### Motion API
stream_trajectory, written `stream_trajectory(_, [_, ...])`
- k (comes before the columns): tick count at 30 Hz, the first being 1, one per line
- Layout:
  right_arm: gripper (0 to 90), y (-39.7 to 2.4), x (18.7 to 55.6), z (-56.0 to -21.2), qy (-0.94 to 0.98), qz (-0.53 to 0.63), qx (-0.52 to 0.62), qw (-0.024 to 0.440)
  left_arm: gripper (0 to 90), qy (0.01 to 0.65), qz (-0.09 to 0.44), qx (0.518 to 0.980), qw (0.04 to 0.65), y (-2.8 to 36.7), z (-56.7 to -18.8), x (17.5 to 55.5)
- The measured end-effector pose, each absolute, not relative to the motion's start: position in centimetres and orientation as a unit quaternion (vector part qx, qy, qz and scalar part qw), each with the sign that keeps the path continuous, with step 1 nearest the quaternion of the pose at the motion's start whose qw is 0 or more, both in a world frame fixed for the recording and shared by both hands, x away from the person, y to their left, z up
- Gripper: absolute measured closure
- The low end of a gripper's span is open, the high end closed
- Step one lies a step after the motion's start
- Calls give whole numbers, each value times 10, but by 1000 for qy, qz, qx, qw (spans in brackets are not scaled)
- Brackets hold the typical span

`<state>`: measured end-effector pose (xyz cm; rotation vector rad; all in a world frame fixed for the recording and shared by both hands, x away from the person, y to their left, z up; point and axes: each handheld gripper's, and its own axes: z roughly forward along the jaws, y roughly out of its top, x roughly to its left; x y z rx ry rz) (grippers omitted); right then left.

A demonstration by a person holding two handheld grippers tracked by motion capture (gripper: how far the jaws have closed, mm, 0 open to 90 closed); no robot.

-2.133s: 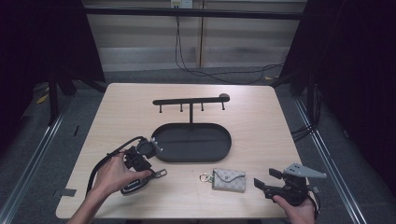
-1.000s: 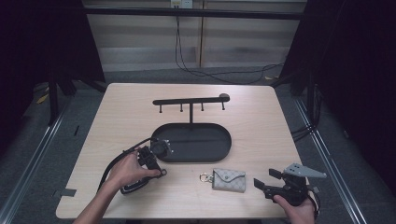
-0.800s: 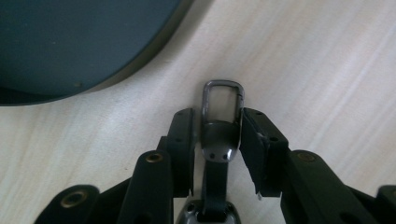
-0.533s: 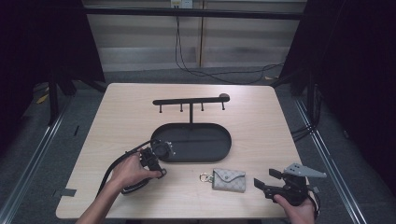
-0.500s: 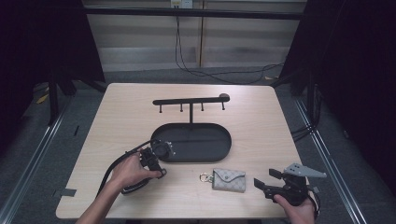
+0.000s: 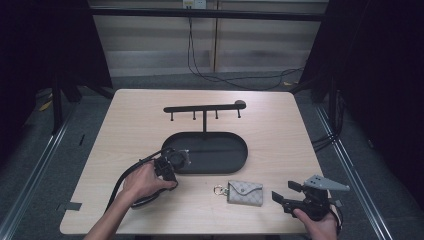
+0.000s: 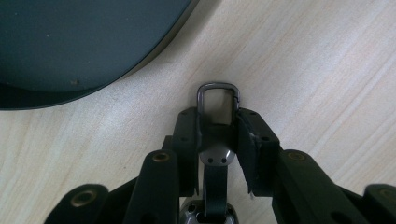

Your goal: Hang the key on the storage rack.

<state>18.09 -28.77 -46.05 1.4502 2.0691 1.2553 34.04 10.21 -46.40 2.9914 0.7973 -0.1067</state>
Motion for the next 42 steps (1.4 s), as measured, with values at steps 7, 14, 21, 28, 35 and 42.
stream_trajectory(7, [223,-287,181,-461,724,438,508,160,706,267,-47,962,19,103,-464,343])
stream_trajectory(14, [227,-289,181,-460,721,439,511,161,705,258,-52,965,17,106,-462,342])
stream_trajectory(21, [228,-288,181,-460,721,438,511,162,706,274,-45,960,42,117,-444,342])
stream_trajectory(28, [228,-289,181,-460,721,439,511,162,704,274,-40,960,49,125,-430,339])
stream_trajectory(35, [228,-289,181,-460,720,439,512,162,705,315,-31,945,85,141,-412,342])
stream_trajectory(42, [228,-289,181,-460,720,439,513,162,704,320,-23,942,95,152,-395,342])
